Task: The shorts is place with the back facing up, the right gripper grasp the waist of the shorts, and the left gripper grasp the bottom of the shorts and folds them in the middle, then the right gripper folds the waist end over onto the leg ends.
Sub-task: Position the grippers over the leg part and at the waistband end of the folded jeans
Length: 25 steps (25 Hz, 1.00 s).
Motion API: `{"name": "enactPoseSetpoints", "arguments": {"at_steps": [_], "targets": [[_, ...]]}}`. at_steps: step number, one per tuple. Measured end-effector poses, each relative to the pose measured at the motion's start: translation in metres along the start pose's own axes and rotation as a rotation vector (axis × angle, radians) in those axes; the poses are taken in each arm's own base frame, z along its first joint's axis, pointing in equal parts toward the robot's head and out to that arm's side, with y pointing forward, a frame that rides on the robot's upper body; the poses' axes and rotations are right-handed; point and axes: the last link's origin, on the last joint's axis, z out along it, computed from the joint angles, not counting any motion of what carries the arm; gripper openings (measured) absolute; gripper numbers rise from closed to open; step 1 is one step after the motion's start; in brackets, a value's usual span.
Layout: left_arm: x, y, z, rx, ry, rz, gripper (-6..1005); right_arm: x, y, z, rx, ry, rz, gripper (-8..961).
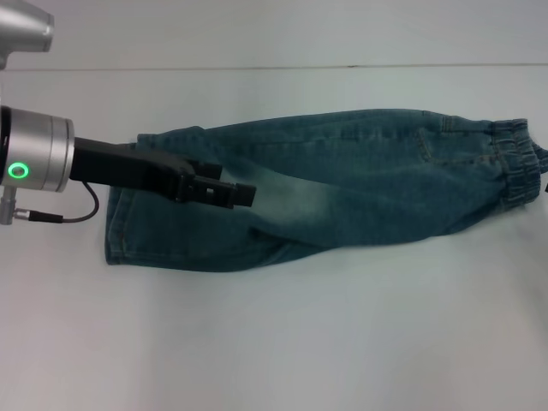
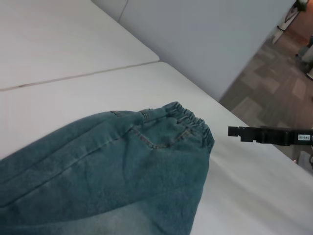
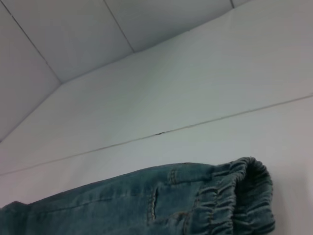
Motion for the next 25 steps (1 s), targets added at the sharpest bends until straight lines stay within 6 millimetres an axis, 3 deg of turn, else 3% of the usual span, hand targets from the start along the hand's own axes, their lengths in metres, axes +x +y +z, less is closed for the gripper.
{"name": "enactPoseSetpoints", "arguments": {"at_steps": [18,25], "targets": [[0.007,0.003,0.004,-0.017,0.008,0.014,932,-0.016,0.009,0.037,-0.024,0.097,-0.077,898],[0.008,0.005,0.005,-0.023,0.008,0.011,932,-0.012,0.014,0.053,-0.032,0.141,-0.086,893]]}}
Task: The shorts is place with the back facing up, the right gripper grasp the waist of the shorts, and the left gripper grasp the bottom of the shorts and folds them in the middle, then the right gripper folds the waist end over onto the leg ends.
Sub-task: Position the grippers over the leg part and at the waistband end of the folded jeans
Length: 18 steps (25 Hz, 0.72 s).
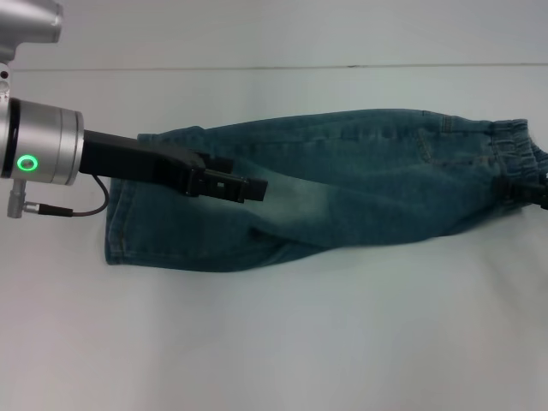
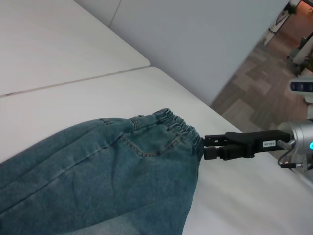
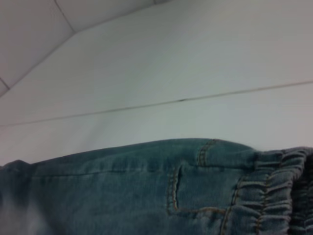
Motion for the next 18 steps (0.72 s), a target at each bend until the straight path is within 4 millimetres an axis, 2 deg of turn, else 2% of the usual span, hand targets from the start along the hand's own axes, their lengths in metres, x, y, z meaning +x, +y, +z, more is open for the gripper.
{"name": "enactPoseSetpoints", "arguments": {"at_steps": [18], "targets": [[0.0004,0.0005,0.0009,-0.004,-0.006,0.002,932,0.0103,-0.0016,-0.0005,0.017,0.008,0.016,878]]}}
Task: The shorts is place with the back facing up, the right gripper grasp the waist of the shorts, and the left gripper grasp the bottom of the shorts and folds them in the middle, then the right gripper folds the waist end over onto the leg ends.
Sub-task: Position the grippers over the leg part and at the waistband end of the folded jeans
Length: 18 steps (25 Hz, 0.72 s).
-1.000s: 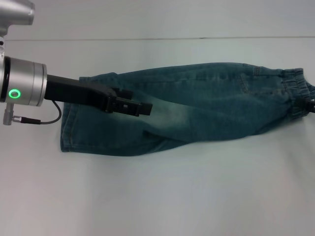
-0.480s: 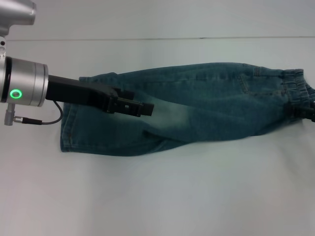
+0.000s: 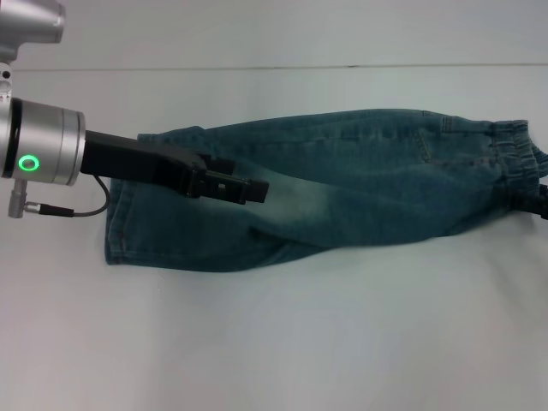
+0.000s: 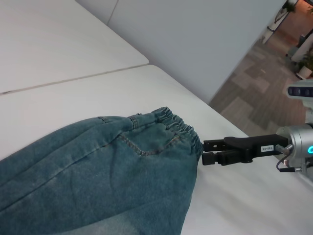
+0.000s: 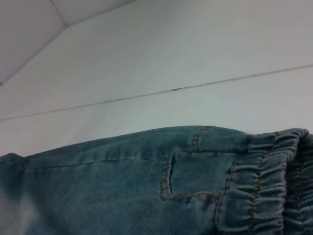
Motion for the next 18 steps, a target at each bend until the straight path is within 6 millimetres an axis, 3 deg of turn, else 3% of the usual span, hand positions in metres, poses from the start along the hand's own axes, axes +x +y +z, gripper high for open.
{"name": "enactPoseSetpoints", "arguments": {"at_steps": [12,18], "targets": [[-0.0013,-0.0002,-0.0003,0.001,-0.001,-0.003,932,0.004,0.0023,0.0055,-0.003,0.011,0.008,869],[-0.0018,-0.0004,-0.0004,0.002,-0.002,-0.003,932,0.003,0.0014,0.0049,-0.002,0.011,0.016,648]]}}
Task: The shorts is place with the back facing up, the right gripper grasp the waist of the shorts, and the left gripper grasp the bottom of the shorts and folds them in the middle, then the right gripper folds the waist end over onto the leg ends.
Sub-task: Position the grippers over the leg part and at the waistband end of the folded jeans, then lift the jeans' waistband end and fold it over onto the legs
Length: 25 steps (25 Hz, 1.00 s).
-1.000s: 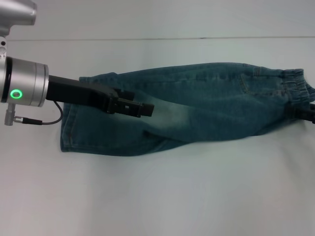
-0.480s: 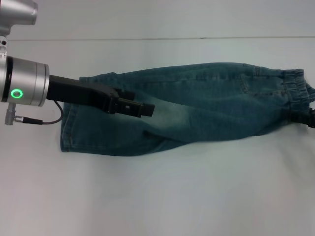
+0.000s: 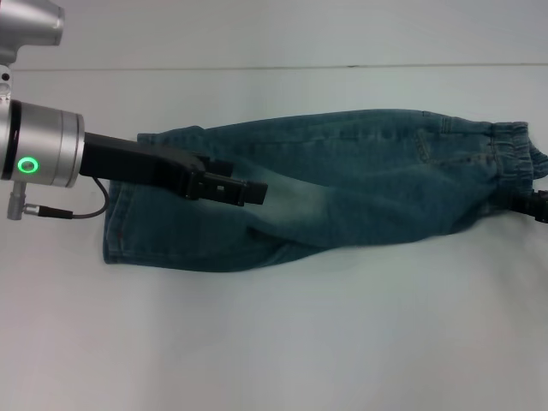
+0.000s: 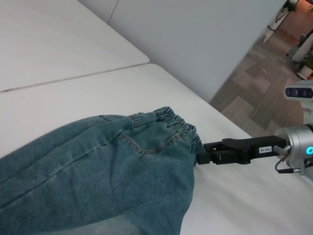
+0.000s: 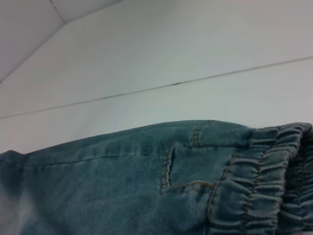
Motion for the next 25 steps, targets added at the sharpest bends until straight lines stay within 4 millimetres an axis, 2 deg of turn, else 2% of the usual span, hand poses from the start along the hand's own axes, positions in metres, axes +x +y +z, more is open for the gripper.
{"name": "enactPoseSetpoints", "arguments": {"at_steps": [5,16,21,25], "targets": [[-0.0014,-0.0005,-0.0001,0.003,-0.006,-0.002,932,-0.001,-0.0007,-0.0002,0.004,-0.004,0.006,403],[-0.0069,-0.0008,0.0022,-0.01,-0.007,-0.017,932,-0.0051,-0.0012,-0.0007,0.003,-0.017,0.016,195],[-0.0082,-0.0011,0.0023,-0.011,-0.008,-0.019,931,-0.0044,-0.0044,-0.0047,0.011,-0.033,0.036,57],[-0.0088,-0.0008,0.0034,-0.013,-0.006,-0.015,931,-0.0025,-0.0051,-0.0079,0.007,-0.047,0.056,57]]}}
